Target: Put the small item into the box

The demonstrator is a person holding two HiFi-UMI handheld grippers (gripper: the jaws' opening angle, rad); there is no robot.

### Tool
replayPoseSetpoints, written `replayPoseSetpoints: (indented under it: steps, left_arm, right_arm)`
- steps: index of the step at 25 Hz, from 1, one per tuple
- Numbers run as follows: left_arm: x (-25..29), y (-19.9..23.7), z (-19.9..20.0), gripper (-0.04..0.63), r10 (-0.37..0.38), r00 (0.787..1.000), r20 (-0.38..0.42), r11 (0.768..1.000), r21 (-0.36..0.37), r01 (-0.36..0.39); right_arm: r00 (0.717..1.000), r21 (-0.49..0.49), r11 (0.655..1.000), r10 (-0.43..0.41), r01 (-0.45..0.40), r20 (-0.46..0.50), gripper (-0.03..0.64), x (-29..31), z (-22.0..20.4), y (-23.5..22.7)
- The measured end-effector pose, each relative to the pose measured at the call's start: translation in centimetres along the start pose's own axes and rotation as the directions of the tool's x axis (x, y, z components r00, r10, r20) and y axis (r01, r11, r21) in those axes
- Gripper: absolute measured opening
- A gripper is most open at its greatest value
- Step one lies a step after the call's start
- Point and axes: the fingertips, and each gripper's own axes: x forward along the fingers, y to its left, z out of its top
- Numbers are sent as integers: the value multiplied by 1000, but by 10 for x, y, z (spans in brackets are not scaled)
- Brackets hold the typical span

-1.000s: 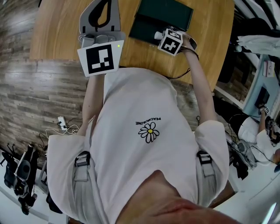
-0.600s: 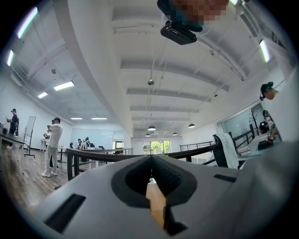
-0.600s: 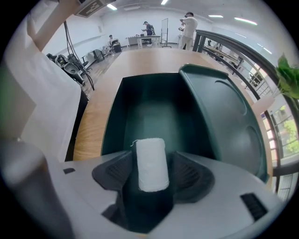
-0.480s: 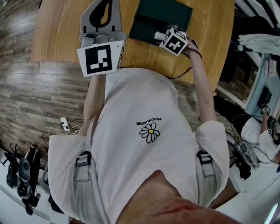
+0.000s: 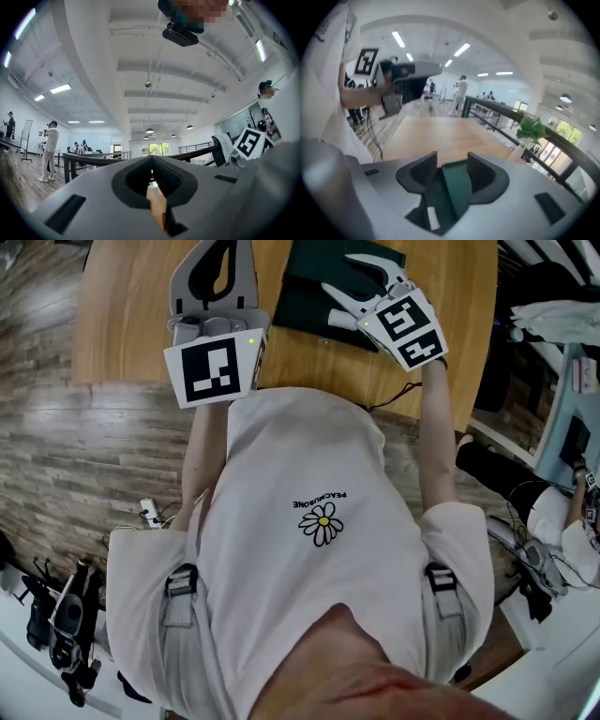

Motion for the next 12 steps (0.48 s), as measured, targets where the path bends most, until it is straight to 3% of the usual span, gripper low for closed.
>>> replayPoseSetpoints:
  steps: [3, 6, 9, 12]
  left_arm:
    - [1, -3, -5, 17, -19, 1000, -22, 1000, 14, 20]
    - [0, -9, 2, 17, -23, 1000, 3, 1000, 5, 23]
    - [4, -14, 7, 17, -28, 999, 32, 1000, -6, 29]
    - [1, -13, -5, 17, -30, 999, -16, 1000, 2, 30]
  right_arm:
    - [962, 115, 991, -89, 61, 257, 206, -24, 54, -17]
    - [871, 214, 971, -191, 102, 453, 169, -59, 90, -31]
    - [760, 321, 926, -351, 197, 547, 78, -93, 98, -53]
    - [696, 418, 880, -446, 225, 563, 15, -112, 90, -60]
